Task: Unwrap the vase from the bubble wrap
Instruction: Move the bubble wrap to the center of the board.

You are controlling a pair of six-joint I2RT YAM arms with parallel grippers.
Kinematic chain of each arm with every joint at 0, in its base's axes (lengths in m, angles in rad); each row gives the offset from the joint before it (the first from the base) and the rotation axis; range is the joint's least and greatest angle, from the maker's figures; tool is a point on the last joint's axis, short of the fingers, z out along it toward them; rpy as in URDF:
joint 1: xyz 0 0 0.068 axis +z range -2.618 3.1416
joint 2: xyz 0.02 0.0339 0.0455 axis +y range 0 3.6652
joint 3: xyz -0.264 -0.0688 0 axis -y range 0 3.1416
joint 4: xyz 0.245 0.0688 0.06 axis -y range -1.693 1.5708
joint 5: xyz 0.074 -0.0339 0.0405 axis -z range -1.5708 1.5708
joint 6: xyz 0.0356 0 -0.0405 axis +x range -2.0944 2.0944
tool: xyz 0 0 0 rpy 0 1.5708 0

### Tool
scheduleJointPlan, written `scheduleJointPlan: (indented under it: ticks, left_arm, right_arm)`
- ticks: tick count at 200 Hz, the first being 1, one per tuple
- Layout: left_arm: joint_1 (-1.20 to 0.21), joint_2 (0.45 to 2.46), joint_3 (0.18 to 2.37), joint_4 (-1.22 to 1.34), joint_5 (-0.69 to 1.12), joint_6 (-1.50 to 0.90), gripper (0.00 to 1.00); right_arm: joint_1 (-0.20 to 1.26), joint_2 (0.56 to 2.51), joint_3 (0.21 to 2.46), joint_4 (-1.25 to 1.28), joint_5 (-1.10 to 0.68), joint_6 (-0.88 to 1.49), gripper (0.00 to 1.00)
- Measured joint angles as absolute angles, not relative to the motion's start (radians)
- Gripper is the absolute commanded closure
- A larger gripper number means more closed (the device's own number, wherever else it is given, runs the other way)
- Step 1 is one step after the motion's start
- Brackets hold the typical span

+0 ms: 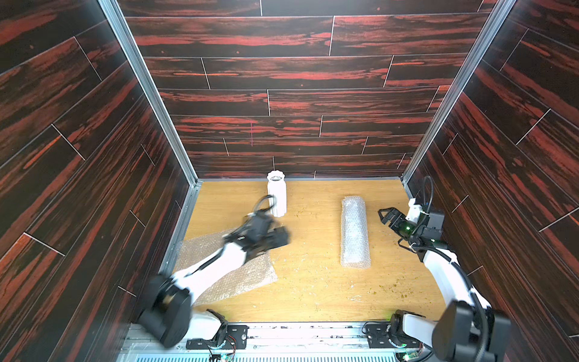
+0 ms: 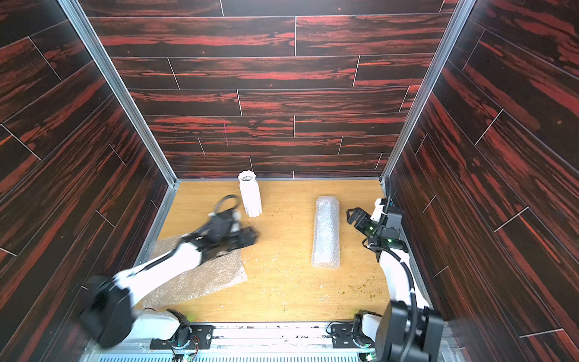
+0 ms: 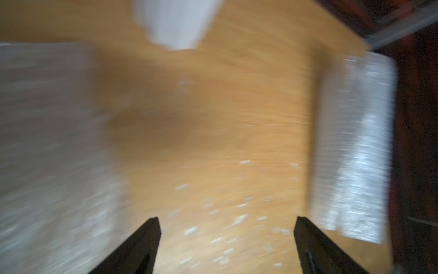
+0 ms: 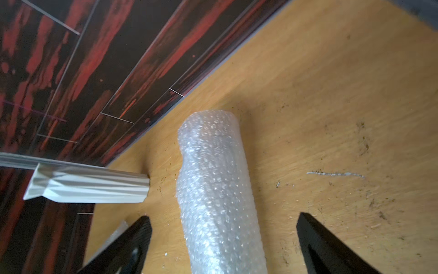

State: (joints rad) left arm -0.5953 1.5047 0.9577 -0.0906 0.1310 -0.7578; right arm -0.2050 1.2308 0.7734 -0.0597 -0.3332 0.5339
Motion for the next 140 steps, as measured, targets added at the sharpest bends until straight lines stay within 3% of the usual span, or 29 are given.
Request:
scheduleJointPlan:
  ticks: [51,140]
  left_arm:
    - [-0.634,1.919,1.232,0.217,0.299,-0.894,0.02]
    - [-0.682,2.296,1.530,0.480,0.422,-1.099,0.00]
  right_arm:
    - [-0.212,1.338,0.767,0.010,-0.425,0.561,0.01]
    - [-0.209,1.520,0.777,0.099,-0.538,0.594,0.01]
